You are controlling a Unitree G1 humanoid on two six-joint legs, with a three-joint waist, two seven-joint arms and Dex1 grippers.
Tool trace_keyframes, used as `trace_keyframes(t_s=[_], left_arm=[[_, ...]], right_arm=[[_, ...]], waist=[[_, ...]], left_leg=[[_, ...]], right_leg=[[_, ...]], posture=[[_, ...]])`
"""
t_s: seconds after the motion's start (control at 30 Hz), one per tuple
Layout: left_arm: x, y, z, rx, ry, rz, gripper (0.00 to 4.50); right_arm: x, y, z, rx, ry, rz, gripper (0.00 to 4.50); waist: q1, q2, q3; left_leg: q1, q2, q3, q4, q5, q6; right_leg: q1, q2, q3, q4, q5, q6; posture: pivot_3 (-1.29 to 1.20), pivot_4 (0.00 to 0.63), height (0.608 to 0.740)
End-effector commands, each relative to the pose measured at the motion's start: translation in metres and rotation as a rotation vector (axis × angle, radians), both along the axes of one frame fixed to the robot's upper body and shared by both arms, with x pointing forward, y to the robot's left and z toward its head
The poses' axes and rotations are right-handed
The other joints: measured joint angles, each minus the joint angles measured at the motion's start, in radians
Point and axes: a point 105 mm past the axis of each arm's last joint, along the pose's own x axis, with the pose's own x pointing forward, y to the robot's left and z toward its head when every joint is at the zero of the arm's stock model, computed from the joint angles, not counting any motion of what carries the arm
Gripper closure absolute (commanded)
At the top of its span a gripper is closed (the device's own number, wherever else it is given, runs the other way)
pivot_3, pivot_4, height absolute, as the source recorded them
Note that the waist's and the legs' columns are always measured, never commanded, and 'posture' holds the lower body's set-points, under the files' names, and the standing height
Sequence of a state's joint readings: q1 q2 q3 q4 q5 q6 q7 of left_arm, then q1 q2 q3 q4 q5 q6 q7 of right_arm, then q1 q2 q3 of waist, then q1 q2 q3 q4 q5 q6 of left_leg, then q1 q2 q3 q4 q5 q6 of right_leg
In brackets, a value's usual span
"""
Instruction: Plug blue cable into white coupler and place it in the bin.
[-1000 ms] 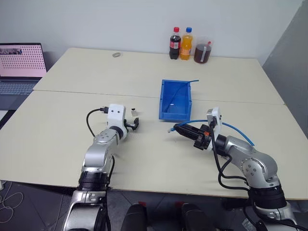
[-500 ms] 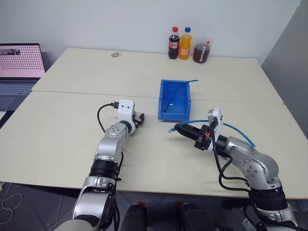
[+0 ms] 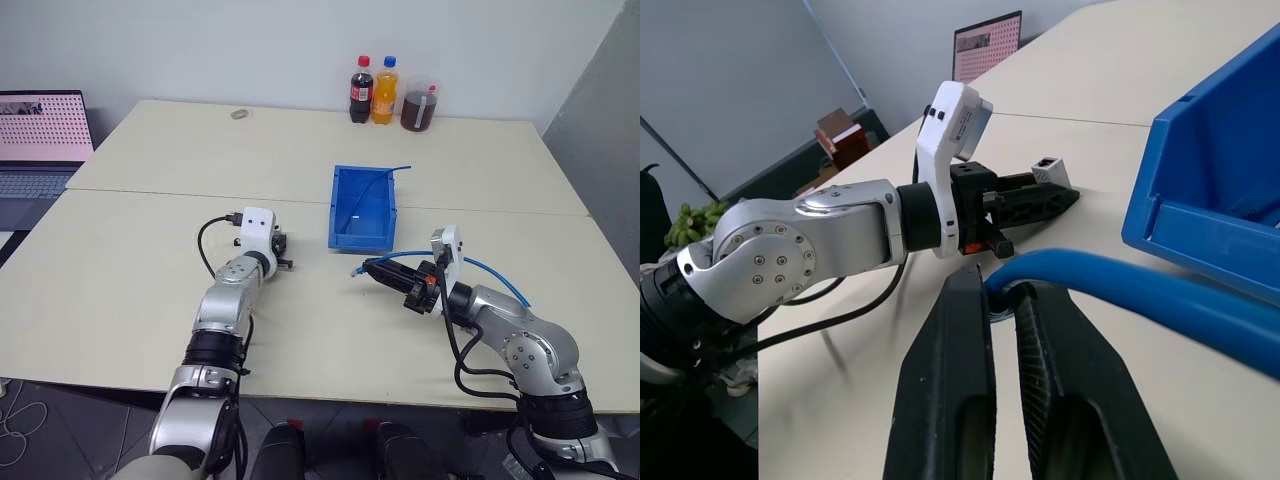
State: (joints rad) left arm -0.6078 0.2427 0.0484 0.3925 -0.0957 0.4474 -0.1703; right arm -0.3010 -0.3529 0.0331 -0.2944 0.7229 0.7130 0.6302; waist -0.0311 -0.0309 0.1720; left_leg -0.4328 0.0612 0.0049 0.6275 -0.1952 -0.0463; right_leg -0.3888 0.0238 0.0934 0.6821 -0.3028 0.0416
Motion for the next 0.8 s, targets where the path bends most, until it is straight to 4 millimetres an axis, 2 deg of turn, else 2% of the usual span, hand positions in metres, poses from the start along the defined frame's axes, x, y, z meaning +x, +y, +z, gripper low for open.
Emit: trace_keyframes(t_s=[0.03,0.1,0.2,0.3,0.47,0.6,0.8], left_arm=[[-0.008,-0.003,0.007,0.007,-0.025,-0.107,3.62],[-0.015,-0.008,0.008,0.017,-0.024,-0.189,3.63],[-0.039,-0.034,0.013,0.047,-0.022,-0.486,3.64],[-0.058,-0.051,0.016,0.052,-0.006,-0.709,3.65],[-0.089,-0.072,0.010,0.207,0.046,-1.071,3.65],[-0.105,-0.082,0.000,0.267,0.115,-1.252,3.65],[-0.108,-0.088,-0.021,0.344,0.197,-1.361,3.67]], right_arm=[[-0.005,-0.002,0.010,-0.022,-0.067,0.009,4.46],[-0.007,-0.004,0.010,-0.042,-0.077,0.011,4.46],[-0.016,-0.011,0.011,-0.090,-0.105,0.022,4.46],[-0.024,-0.015,0.011,-0.120,-0.121,0.028,4.46],[-0.037,-0.019,0.011,-0.153,-0.135,0.035,4.46],[-0.043,-0.022,0.009,-0.194,-0.142,0.041,4.46],[-0.039,-0.013,0.005,-0.269,-0.190,0.059,4.47]], waist=[[-0.002,0.000,0.000],[-0.002,0.000,0.000],[-0.001,0.000,0.000],[0.002,0.000,0.000],[-0.001,0.000,0.000],[0.000,0.000,0.000],[-0.001,0.000,0.000]], left_leg=[[0.000,0.000,0.000,0.000,0.000,0.000],[0.000,0.000,0.000,0.000,0.000,0.000],[0.000,0.000,0.000,0.000,0.000,0.000],[0.000,0.000,0.000,0.000,0.000,0.000],[0.000,0.000,0.000,0.000,0.000,0.000],[0.000,0.000,0.000,0.000,0.000,0.000],[0.000,0.001,0.000,0.000,0.000,0.000]], right_leg=[[0.000,0.000,0.000,0.000,0.000,0.000],[0.000,0.000,0.000,0.000,0.000,0.000],[0.000,0.000,0.000,0.000,0.002,-0.004],[0.000,-0.001,0.000,-0.001,0.002,-0.004],[0.000,0.000,0.000,0.000,0.001,-0.002],[0.000,0.000,0.000,0.000,0.000,0.000],[0.000,0.001,0.000,0.000,0.000,0.000]], posture=[[0.00,0.150,0.740],[0.00,0.150,0.740],[0.00,0.150,0.740],[0.00,0.150,0.740],[0.00,0.150,0.740],[0.00,0.150,0.740],[0.00,0.150,0.740]])
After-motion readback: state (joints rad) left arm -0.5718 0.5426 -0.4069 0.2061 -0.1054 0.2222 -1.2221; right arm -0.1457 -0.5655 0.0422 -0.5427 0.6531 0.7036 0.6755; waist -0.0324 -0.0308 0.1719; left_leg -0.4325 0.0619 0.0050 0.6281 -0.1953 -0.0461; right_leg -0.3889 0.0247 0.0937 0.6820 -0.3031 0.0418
